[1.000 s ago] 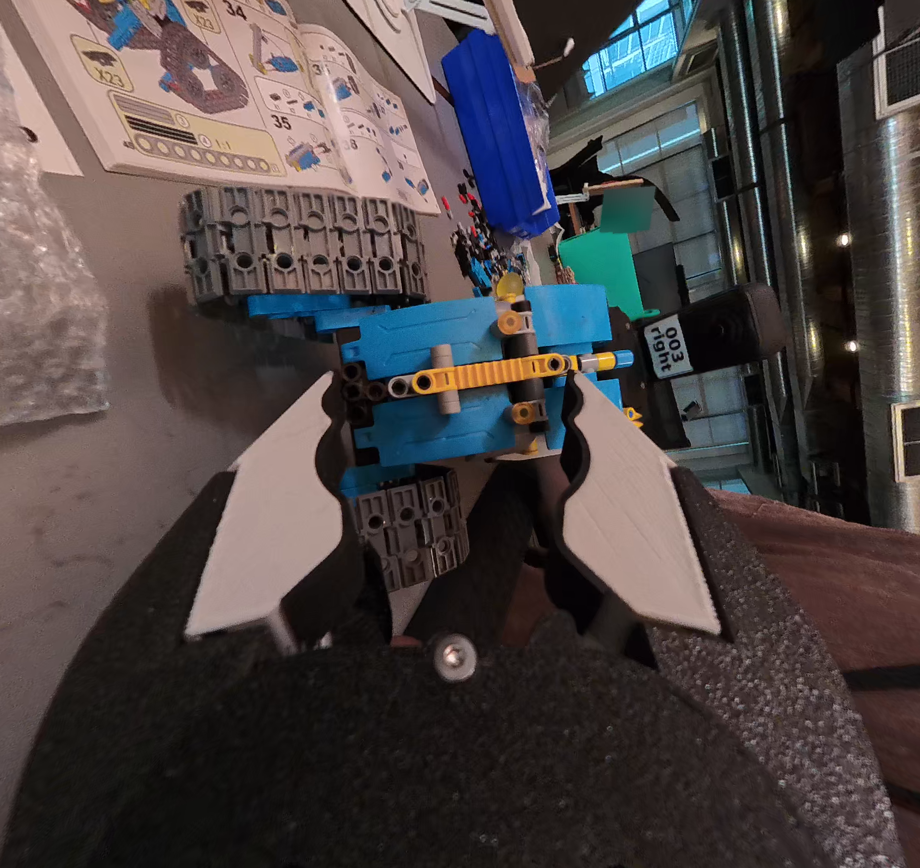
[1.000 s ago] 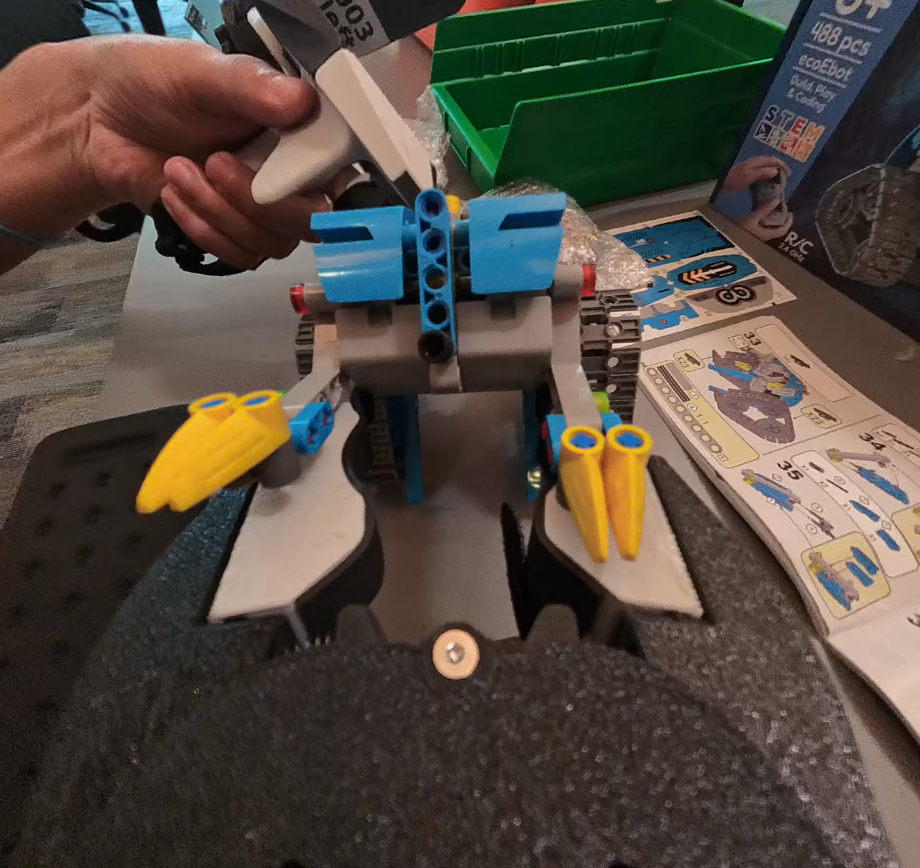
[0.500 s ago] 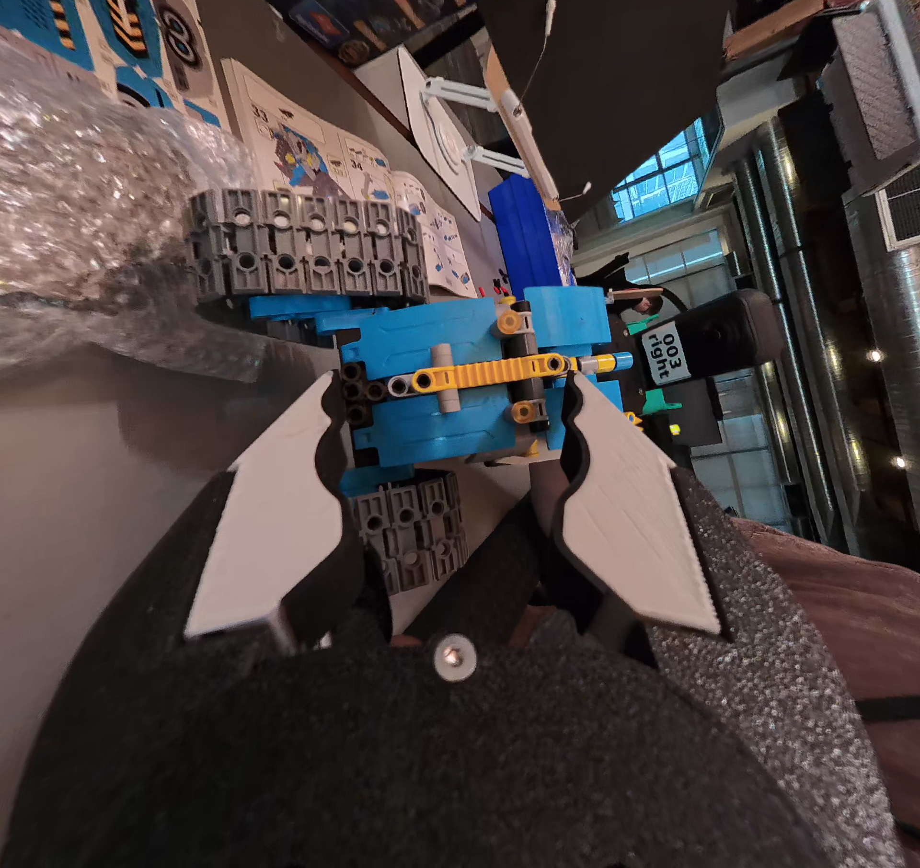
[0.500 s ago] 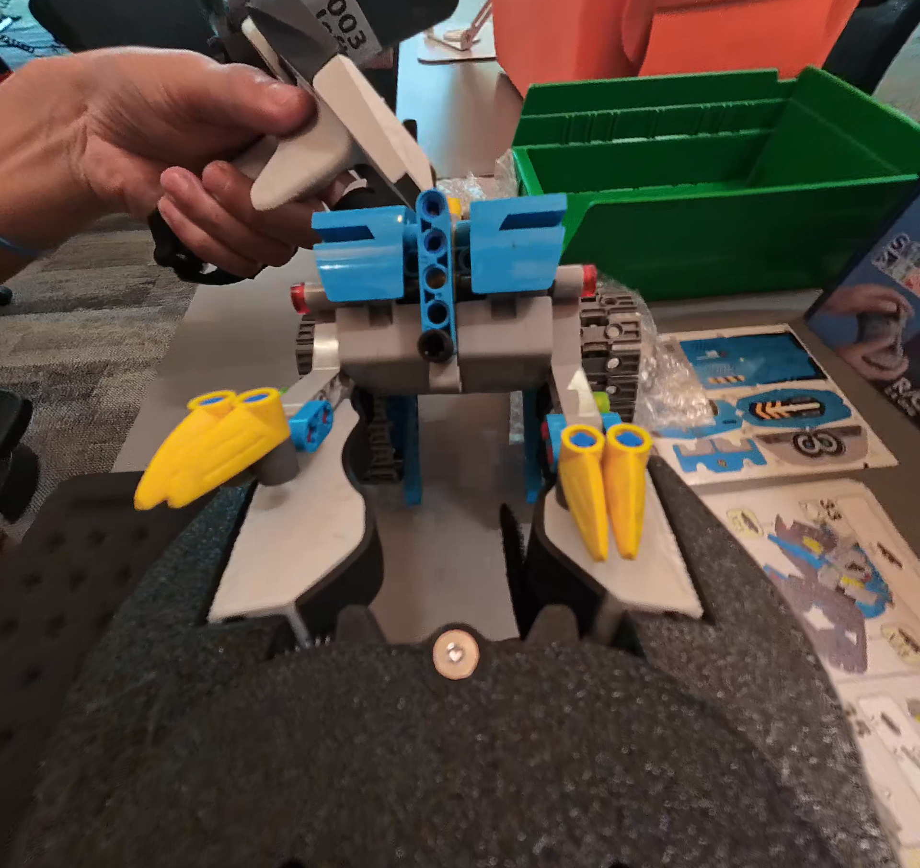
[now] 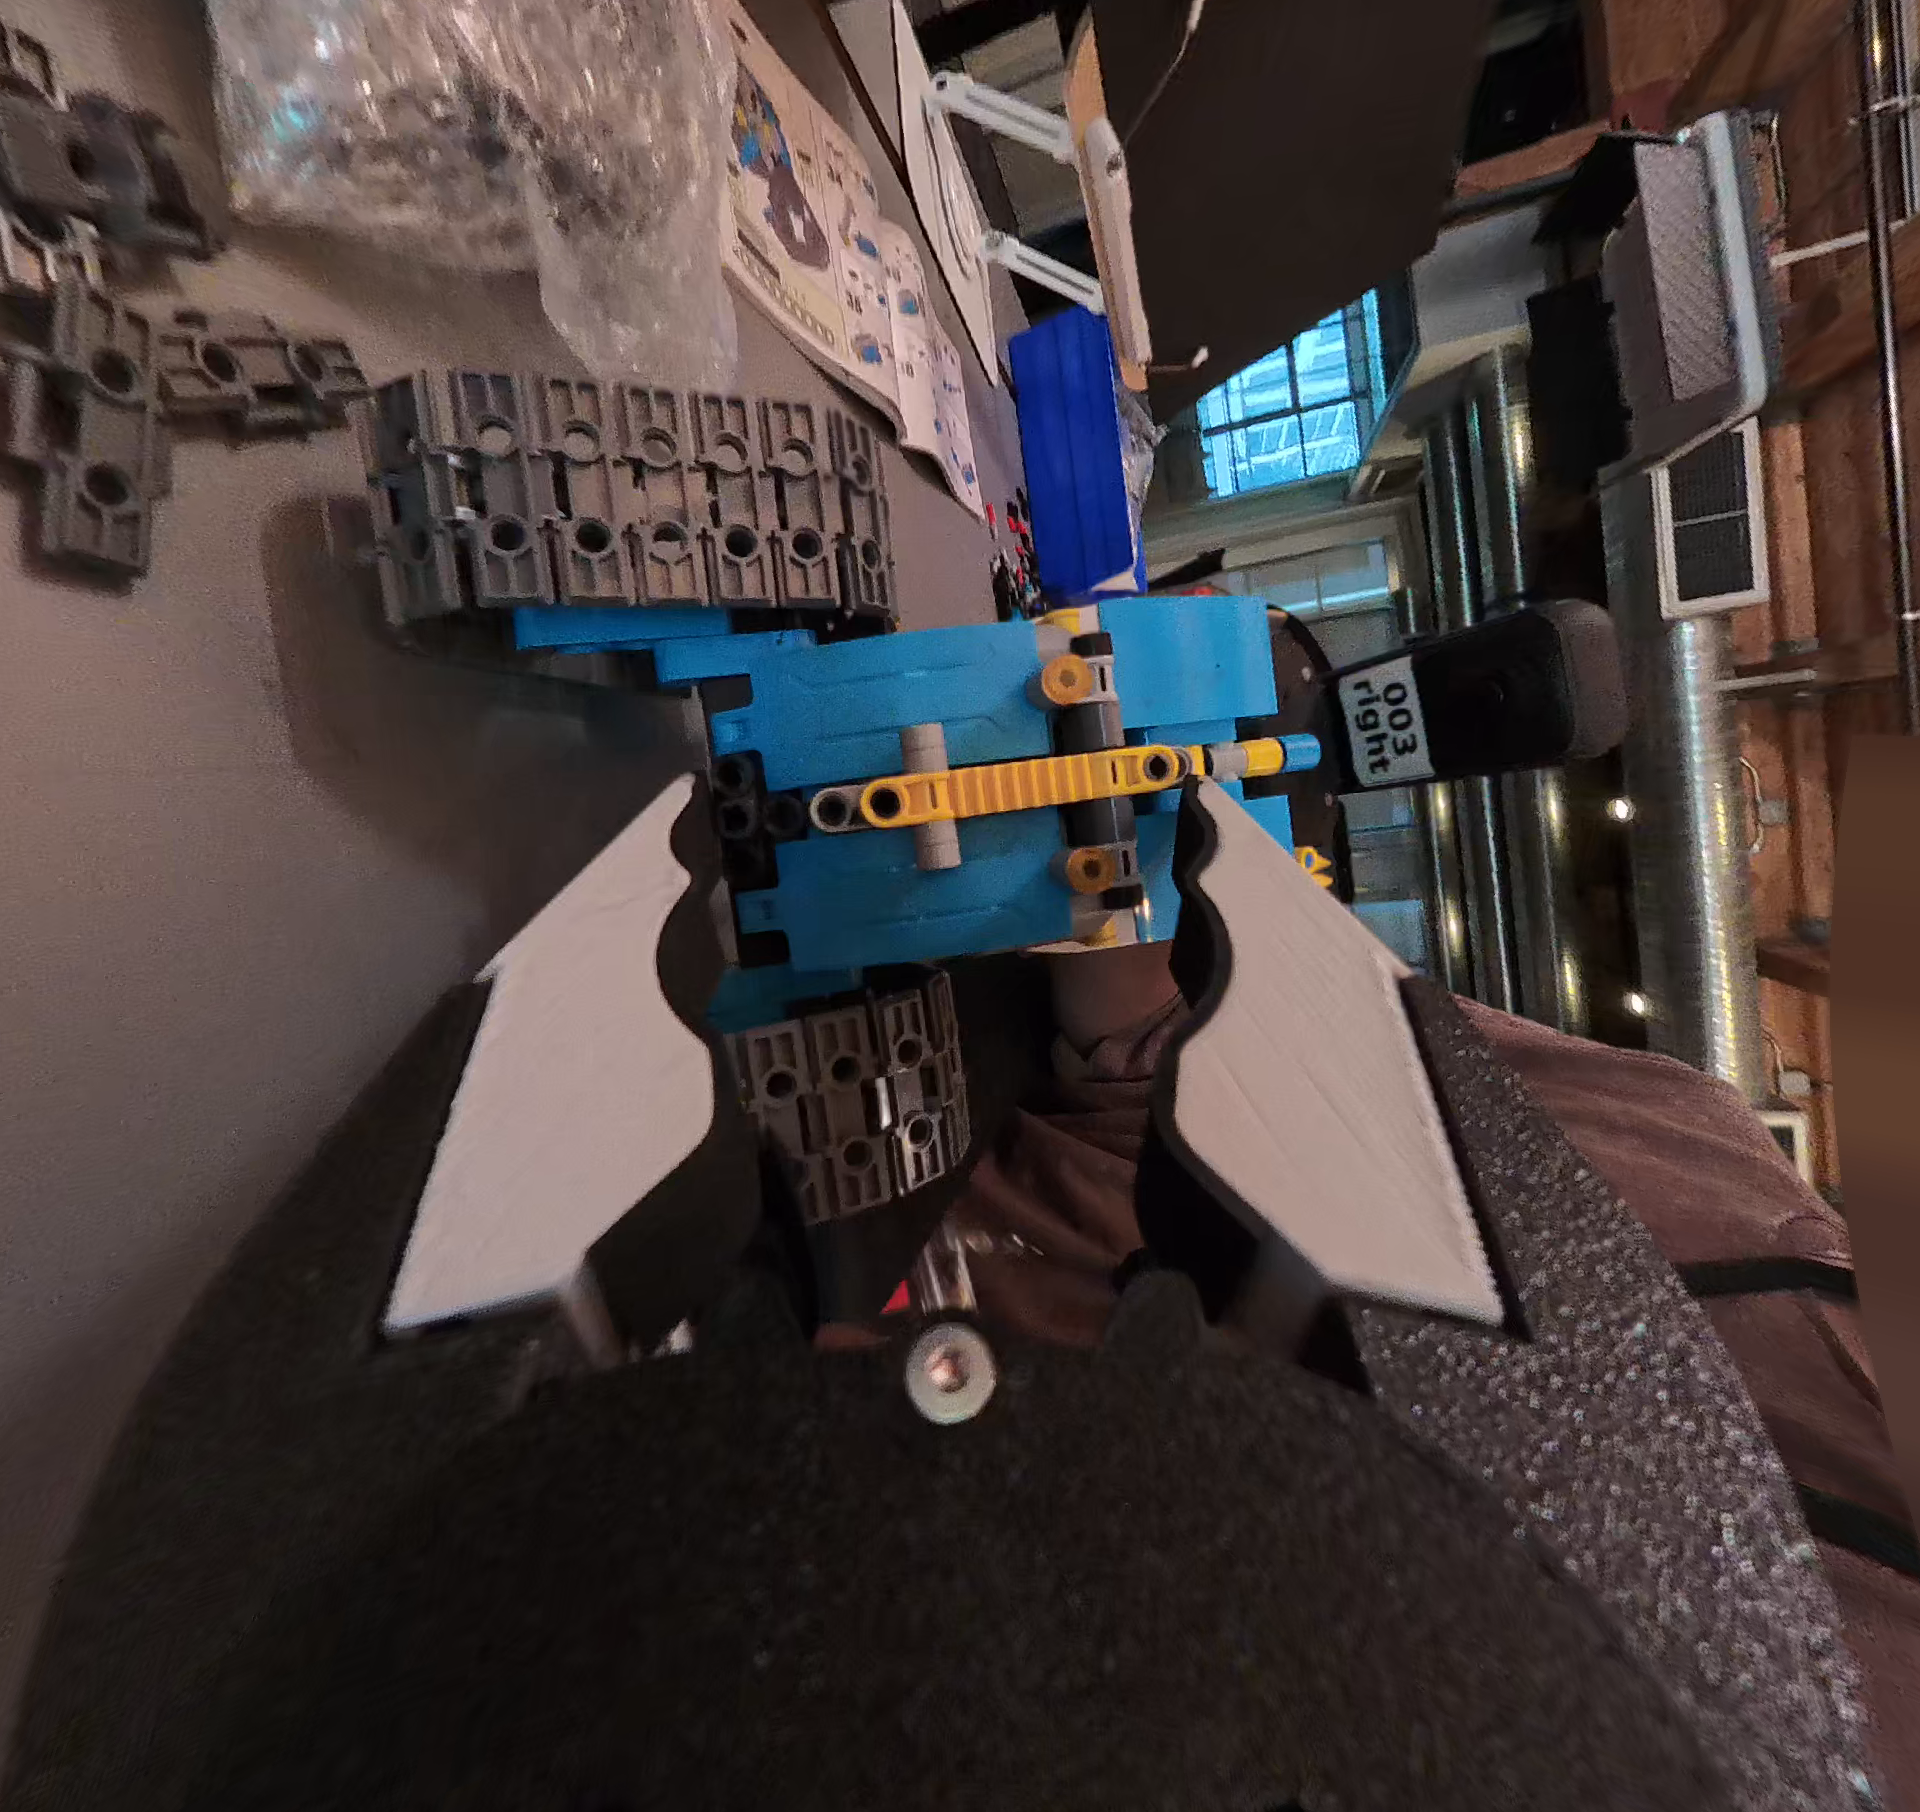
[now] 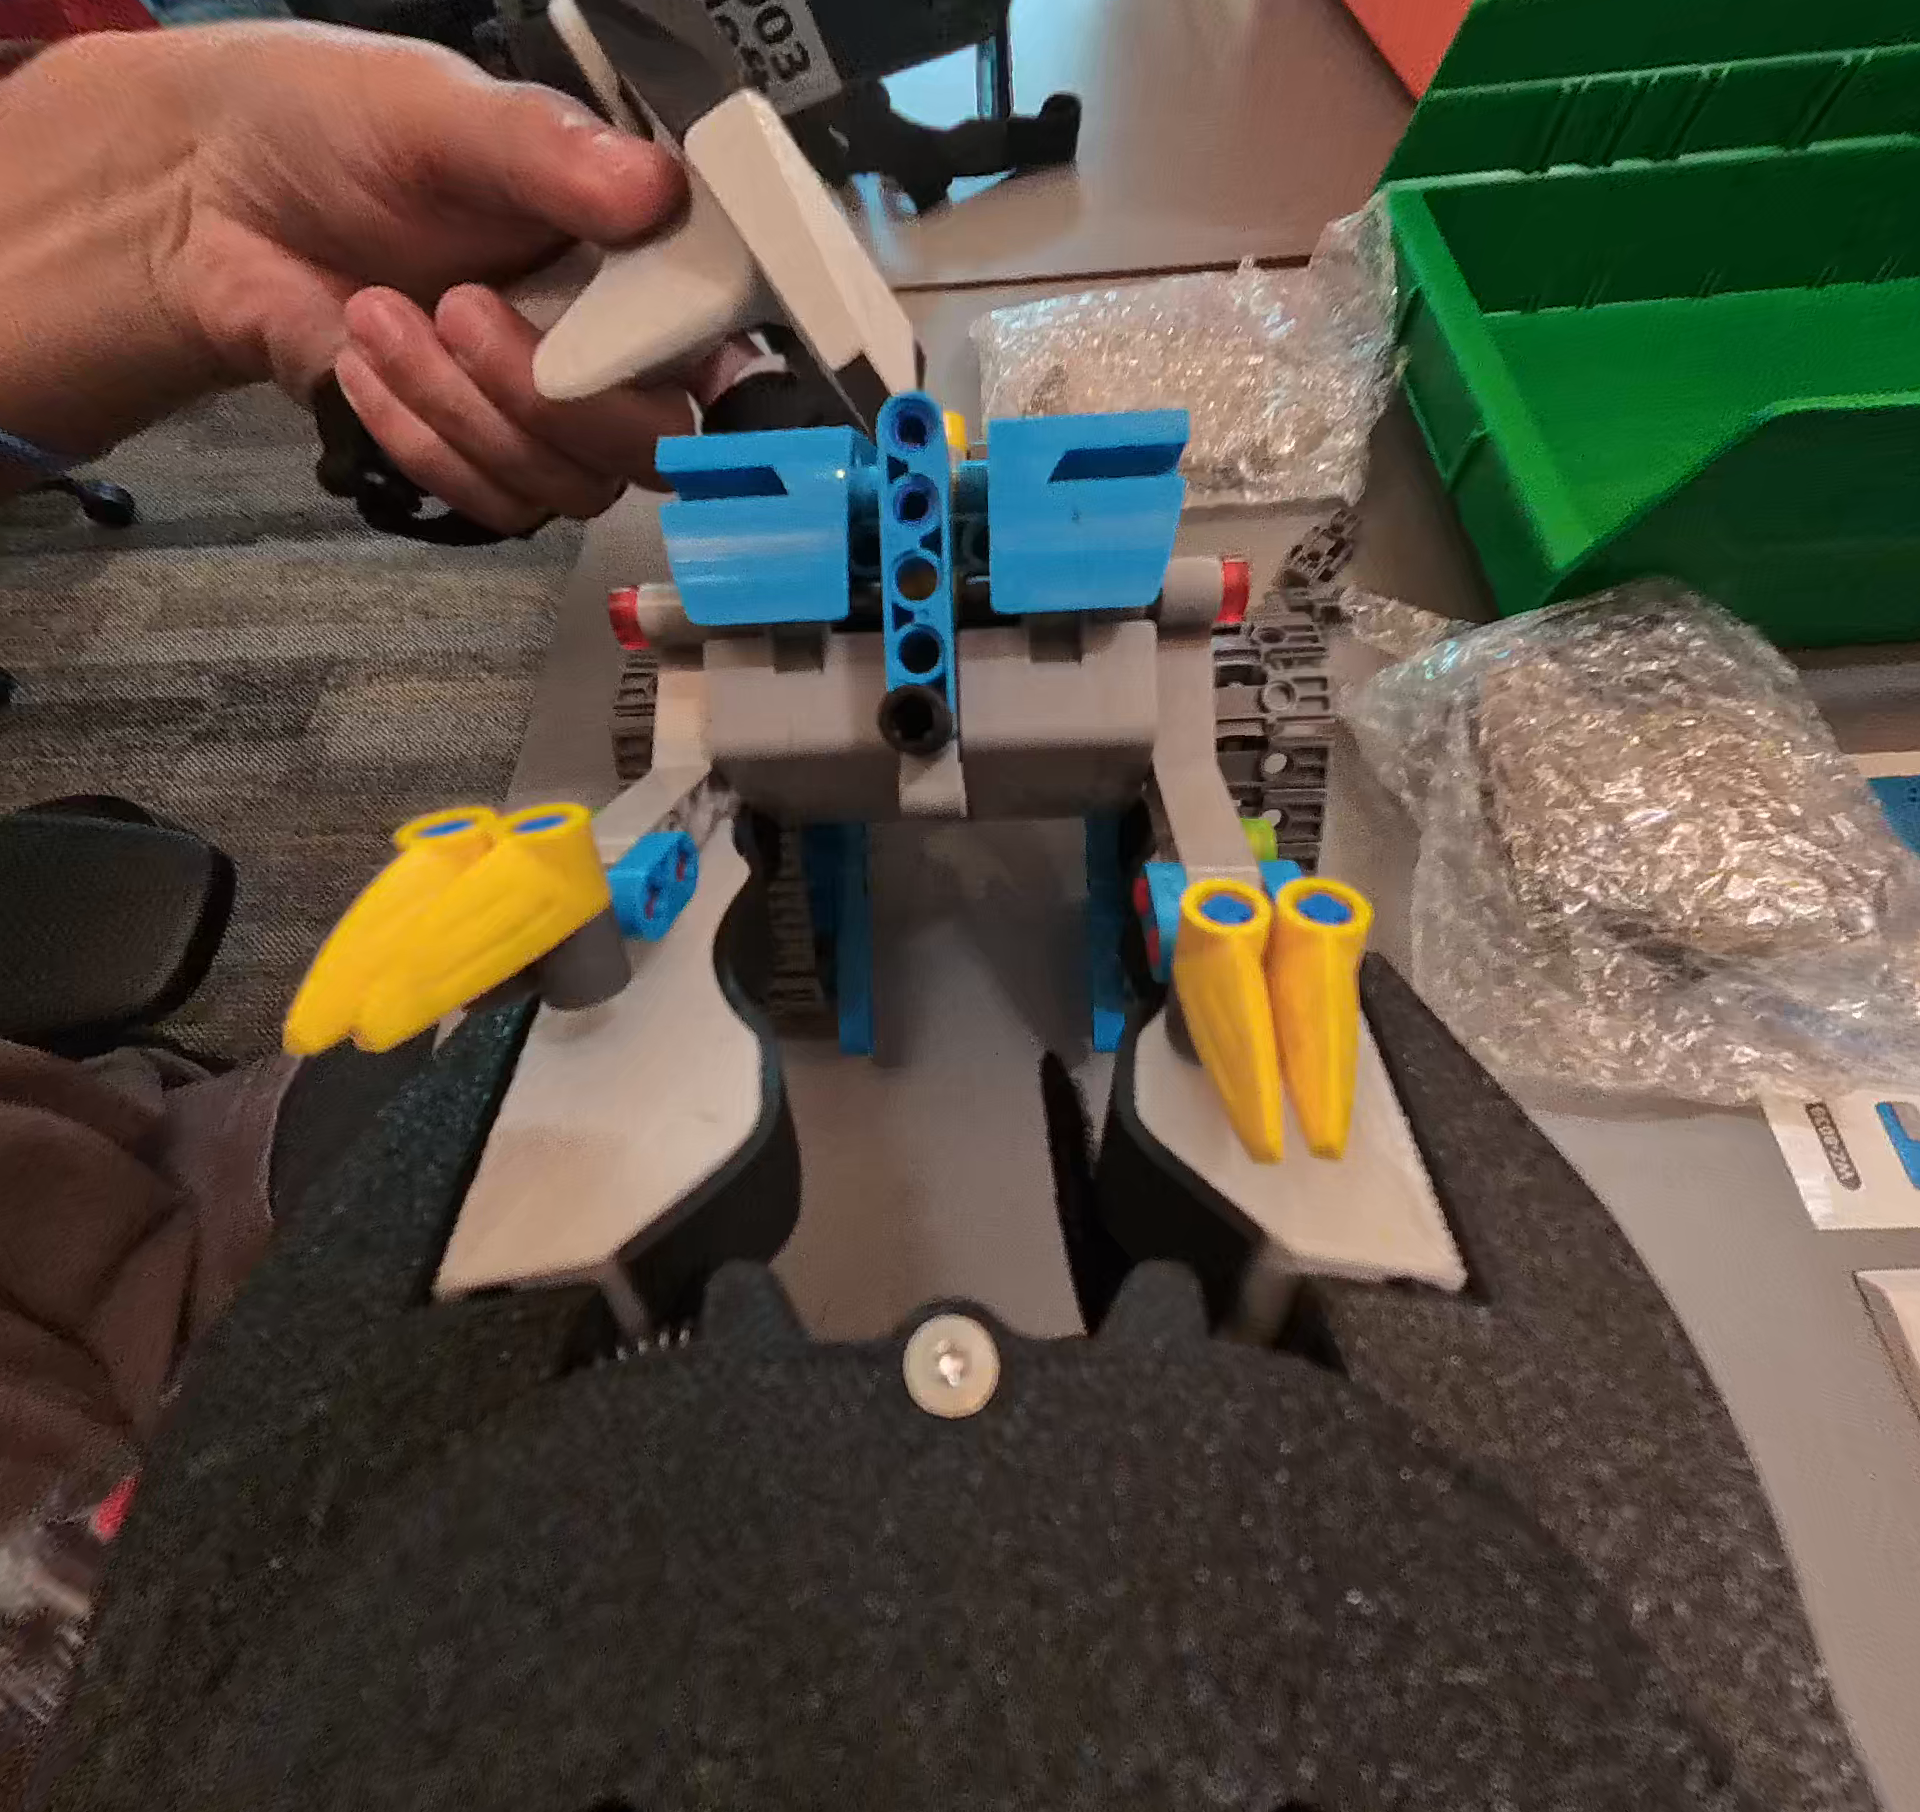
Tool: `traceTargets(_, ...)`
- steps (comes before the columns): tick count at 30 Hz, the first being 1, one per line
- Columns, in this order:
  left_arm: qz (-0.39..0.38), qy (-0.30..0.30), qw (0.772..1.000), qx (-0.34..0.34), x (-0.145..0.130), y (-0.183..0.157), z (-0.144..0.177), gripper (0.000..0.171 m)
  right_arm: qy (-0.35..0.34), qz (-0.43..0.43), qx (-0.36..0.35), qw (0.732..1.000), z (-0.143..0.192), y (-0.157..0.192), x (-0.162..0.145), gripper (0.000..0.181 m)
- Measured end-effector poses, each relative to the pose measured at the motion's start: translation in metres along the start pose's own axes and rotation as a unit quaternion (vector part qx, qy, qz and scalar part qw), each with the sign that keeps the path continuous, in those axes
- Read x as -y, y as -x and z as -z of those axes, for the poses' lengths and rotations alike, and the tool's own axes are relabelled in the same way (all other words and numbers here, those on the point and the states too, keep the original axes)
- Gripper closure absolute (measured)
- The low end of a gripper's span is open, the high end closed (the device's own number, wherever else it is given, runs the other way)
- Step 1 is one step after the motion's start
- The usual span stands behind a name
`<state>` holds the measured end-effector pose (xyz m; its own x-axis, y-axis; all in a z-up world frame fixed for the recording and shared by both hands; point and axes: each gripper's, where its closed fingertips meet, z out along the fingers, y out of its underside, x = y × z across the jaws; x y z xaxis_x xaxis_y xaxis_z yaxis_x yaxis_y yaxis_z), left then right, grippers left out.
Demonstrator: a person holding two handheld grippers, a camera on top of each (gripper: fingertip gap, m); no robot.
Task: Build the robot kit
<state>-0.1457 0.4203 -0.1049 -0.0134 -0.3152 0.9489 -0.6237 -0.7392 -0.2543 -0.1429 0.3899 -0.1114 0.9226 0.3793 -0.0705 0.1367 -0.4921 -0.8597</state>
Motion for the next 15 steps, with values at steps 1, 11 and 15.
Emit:
traceTargets(1, 0.002, 0.004, 1.0, -0.004, -0.002, 0.002, 0.0, 0.084, 0.004, 0.0, -0.004, 1.0, 0.0, 0.002, -0.003, 0.116)
traceTargets(11, -0.012, 0.004, 1.0, 0.016, -0.004, 0.01, 0.028, 0.083, -0.004, -0.017, 0.008, 1.0, -0.024, 0.019, 0.005, 0.115)
traceTargets(15, 0.004, -0.004, 1.0, -0.015, -0.003, 0.013, 0.031, 0.087, -0.022, -0.025, 0.011, 0.999, -0.028, 0.018, 0.006, 0.115)
